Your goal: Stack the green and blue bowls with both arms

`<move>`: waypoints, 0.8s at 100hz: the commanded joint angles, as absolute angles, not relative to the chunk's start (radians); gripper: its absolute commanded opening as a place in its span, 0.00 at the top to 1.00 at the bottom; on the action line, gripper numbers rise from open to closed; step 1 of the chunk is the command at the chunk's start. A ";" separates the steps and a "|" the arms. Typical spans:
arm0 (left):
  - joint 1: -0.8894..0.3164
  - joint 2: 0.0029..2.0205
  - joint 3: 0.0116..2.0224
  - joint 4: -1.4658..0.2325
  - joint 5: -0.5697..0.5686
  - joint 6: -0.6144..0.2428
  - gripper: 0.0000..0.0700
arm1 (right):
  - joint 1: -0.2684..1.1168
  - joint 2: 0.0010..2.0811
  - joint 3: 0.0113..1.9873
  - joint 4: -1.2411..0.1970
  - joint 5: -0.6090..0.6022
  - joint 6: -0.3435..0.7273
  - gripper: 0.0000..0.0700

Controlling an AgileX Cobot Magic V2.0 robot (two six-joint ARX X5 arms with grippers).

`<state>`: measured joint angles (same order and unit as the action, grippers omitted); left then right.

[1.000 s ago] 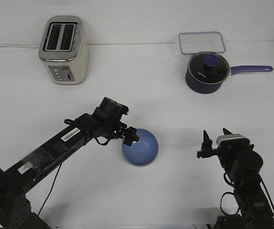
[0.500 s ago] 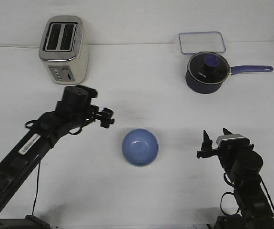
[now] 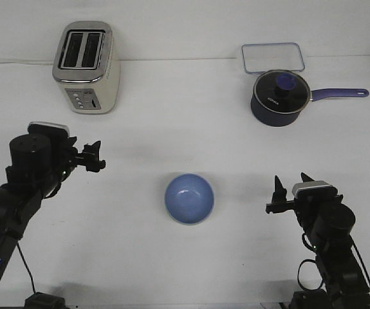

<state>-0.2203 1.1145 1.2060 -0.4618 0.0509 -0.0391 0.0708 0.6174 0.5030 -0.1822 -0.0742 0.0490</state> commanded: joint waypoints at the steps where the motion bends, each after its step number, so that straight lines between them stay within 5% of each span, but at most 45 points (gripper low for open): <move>1: -0.215 1.085 1.139 -0.409 0.048 -0.040 0.40 | 0.072 0.623 0.516 -0.172 -0.071 0.049 0.31; 44: -0.215 0.767 0.669 -0.183 0.048 -0.085 0.40 | 0.072 0.623 0.516 -0.172 -0.071 0.048 0.31; 80: -0.215 0.471 0.544 -0.218 0.047 -0.125 0.40 | 0.072 0.623 0.516 -0.171 -0.071 0.048 0.31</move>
<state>-0.2134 0.4953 0.5365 -0.2134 0.0509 -0.1116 0.0708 0.6174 0.5030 -0.1822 -0.0742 0.0486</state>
